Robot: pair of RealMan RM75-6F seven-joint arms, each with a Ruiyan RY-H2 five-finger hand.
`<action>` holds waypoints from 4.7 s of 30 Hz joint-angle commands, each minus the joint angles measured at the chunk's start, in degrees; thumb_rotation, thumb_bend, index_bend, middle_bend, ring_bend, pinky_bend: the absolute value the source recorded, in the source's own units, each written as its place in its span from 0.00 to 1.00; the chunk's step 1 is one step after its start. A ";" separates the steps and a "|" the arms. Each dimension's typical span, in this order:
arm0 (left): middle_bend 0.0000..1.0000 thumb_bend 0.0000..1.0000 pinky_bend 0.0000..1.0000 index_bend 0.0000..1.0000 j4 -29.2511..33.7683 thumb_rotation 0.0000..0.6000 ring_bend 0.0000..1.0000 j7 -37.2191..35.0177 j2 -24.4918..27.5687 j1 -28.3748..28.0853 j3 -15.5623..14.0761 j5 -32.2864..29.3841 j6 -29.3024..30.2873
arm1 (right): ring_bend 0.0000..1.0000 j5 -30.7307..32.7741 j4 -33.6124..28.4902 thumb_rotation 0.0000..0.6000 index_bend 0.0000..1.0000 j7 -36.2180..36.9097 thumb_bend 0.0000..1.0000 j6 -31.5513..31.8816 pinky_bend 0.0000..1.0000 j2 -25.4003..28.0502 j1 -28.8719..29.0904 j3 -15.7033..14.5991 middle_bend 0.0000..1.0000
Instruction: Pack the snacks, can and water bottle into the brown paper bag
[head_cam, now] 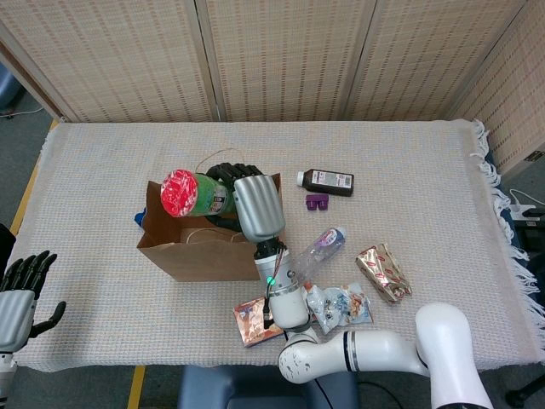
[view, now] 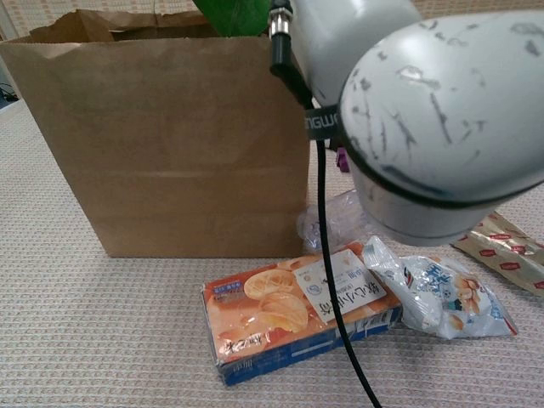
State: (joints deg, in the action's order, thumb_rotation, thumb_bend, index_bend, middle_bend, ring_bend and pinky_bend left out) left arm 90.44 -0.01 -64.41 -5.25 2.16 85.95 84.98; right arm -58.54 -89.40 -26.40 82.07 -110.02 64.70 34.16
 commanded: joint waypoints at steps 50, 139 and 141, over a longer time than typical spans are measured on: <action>0.00 0.36 0.00 0.03 0.23 1.00 0.00 0.80 -0.15 0.45 -0.02 -0.30 0.47 | 0.00 13.14 -31.07 1.00 0.00 -11.20 0.03 -1.24 0.03 32.34 -17.70 -5.56 0.00; 0.00 0.36 0.00 0.03 0.92 1.00 0.00 2.22 -0.18 -0.57 0.32 -0.62 -0.62 | 0.65 8.60 -32.65 1.00 0.71 -1.66 0.55 1.44 0.89 36.96 -24.37 -0.23 0.61; 0.00 0.36 0.00 0.03 0.88 1.00 0.00 2.05 -0.15 -0.57 0.30 -0.56 -0.61 | 0.65 10.20 -33.17 1.00 0.71 -5.90 0.55 2.18 0.89 34.55 -20.62 0.39 0.61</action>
State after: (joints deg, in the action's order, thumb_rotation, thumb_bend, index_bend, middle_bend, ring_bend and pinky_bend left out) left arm 91.33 2.03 -64.56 -5.83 2.46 85.39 84.37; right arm -50.76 -120.51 -26.62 82.48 -72.19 38.86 32.59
